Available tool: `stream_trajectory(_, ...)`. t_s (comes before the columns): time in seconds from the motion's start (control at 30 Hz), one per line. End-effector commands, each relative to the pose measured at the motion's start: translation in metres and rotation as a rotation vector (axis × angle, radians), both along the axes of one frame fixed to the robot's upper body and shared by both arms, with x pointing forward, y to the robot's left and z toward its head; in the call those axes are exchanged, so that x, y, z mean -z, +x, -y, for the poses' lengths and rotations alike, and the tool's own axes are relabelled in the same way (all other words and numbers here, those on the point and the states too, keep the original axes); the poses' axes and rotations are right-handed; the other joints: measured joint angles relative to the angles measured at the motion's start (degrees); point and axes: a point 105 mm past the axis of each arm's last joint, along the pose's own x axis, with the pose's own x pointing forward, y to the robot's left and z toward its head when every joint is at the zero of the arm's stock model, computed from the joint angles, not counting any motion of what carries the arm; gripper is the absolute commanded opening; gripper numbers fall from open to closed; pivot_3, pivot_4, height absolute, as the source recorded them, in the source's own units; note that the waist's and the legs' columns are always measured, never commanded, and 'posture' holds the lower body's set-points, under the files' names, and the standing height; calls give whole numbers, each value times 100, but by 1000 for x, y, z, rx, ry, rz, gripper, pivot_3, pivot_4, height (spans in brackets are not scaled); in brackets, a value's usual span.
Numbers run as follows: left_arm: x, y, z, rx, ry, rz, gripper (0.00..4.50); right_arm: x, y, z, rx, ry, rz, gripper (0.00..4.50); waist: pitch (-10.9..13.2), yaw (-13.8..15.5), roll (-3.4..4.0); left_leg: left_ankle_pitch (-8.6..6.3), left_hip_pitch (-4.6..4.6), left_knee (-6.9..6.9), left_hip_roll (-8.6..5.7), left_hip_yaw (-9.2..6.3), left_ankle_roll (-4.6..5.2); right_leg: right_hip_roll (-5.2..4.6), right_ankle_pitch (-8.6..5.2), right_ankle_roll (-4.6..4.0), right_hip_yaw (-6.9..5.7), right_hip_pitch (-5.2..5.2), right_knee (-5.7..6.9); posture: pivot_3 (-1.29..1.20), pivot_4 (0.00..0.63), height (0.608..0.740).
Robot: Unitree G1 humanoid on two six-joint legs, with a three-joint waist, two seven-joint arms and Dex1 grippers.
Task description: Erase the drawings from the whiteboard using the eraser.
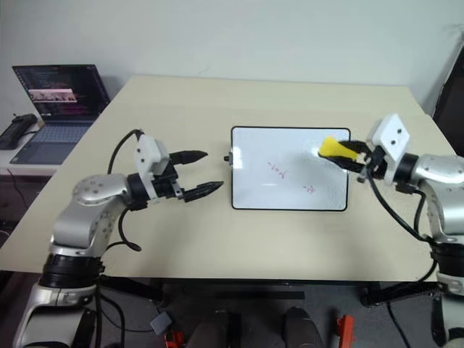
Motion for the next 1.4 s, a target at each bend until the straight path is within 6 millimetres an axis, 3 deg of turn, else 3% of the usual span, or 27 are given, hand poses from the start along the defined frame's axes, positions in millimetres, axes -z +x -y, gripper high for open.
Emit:
stream_trajectory(0.03, -13, -2, 3, 22, 13, 42, 4500, 6, -8, 19, 42, -101, -24, 1117, 0, -6, 0, 0, -9, 1, 0, 2, 0, 0, 1, 1, 2, -12, 3, 0, 150, 740)
stream_trajectory(0.13, -10, -3, 6, 34, 22, 32, 4500, 13, -10, 27, 63, -144, -34, 1117, 0, -23, 0, 1, -38, 10, 1, 4, 0, 3, 6, 8, 4, -48, 13, 0, 150, 740)
stream_trajectory(0.53, -14, 5, 8, 4, 15, 46, 4500, -7, 6, 24, 108, -80, 67, 1116, 0, -20, 0, 1, -49, 23, 0, 2, 0, 5, 14, 22, 4, -47, 8, 0, 150, 740)
stream_trajectory(1.33, -26, 12, 10, -11, 8, 94, 4500, -23, 15, 10, 82, -38, 120, 1112, 0, -11, 0, 2, -50, 25, -1, 0, 0, 5, 29, 1, 3, -48, 12, 0, 150, 740)
stream_trajectory(1.4, -24, 14, 8, -21, 10, 91, 4500, -28, 16, -3, 47, -10, 142, 1112, 0, -19, 0, 2, -50, 25, -1, 0, 0, 5, 29, 1, 3, -48, 12, 0, 150, 740)
